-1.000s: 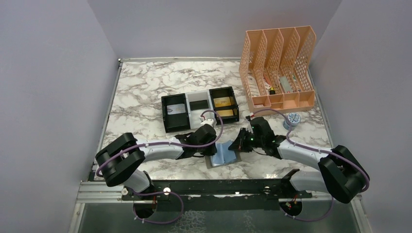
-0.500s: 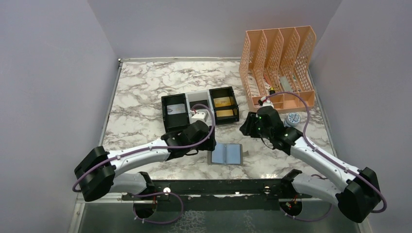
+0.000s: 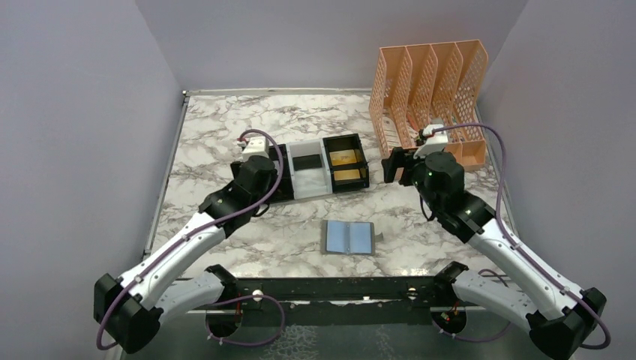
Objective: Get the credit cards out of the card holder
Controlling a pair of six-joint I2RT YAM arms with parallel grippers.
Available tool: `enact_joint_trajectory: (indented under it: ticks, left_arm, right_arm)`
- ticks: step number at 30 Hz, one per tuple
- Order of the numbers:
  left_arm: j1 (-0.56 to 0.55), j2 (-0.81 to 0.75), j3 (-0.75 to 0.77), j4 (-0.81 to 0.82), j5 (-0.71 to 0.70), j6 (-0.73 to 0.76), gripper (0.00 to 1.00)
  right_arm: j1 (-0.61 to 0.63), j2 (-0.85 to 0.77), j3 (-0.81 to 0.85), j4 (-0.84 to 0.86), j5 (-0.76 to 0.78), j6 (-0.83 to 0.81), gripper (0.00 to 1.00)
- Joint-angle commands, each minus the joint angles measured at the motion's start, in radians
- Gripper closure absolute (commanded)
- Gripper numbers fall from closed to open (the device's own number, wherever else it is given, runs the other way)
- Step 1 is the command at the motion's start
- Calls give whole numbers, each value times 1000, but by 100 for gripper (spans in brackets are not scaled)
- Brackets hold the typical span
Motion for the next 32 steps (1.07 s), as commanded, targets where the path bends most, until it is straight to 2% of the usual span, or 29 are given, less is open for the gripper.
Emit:
enact_joint_trajectory:
  ticks: [1,5,9,16,26,32]
  left_arm:
    - [40,-100,86,-102,-131,63,1]
    - [41,-139,141,-175,-227,11,1]
    - [40,-162,195,-221,-257,16,1]
    - [41,-191,262,-247,-324,53,1]
    - [41,-214,279,-255,-338,55,1]
    - [41,-210,278,-255,-335,46,1]
  right_arm:
    - [0,-39,116,42,-56,-94,9]
    - [0,-38,204,-32,-61,-105,6]
    - [0,-30,265,-100,-77,-98,6]
    - [0,-58,265,-104,-63,-86,5]
    - [0,-98,257,-89,-54,-74,4]
    - [0,-67,275,-115,-30,-60,0]
